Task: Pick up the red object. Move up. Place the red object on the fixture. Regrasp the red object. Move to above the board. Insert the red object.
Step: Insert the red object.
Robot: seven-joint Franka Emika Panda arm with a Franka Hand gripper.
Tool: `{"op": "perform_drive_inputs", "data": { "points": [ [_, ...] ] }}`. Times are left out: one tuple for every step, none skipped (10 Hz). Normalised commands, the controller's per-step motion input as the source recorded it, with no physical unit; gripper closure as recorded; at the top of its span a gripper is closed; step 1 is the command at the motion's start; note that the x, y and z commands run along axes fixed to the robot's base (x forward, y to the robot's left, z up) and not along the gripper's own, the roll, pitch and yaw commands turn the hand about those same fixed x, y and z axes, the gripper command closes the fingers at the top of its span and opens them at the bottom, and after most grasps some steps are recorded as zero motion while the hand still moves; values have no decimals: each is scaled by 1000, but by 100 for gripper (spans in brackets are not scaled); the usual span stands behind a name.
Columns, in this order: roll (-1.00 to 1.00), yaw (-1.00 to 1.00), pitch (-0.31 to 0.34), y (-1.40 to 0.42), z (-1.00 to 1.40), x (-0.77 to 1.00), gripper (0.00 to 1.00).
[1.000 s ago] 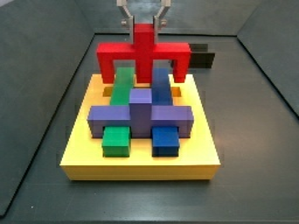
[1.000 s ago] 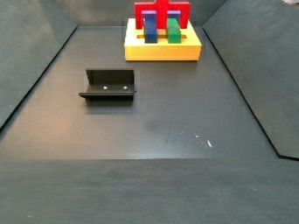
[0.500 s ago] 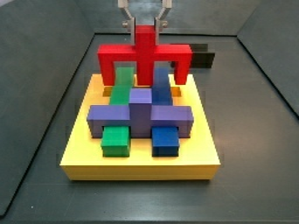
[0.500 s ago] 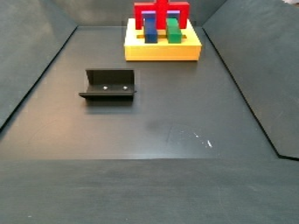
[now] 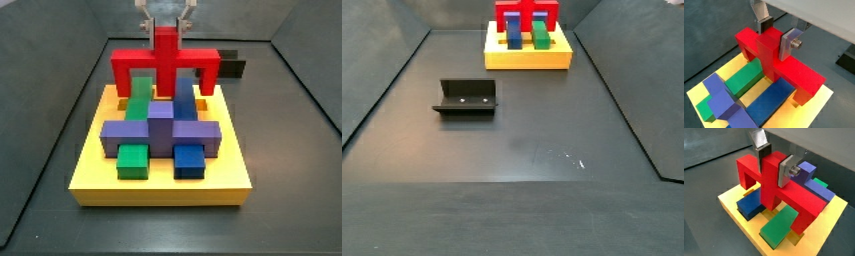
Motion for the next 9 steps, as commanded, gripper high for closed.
{"op": "perform_drive_inputs", "data": {
  "points": [
    [-73,0,0,97,0,-23,100],
    [-61,0,-4,83,0,-31,100],
    [-66,0,-29,26,-20,-100,100],
    [-81,0,-43,0,-54,-71,100],
    [-51,0,-49,0,-146,-131,100],
    [-54,0,-63,0,-140,-226,100],
    [-140,0,-76,0,-74,-137,100],
    [-147,0,-60,0,-109,-3,100],
    [-144,0,-30,0,-151,0,100]
  ]
}}
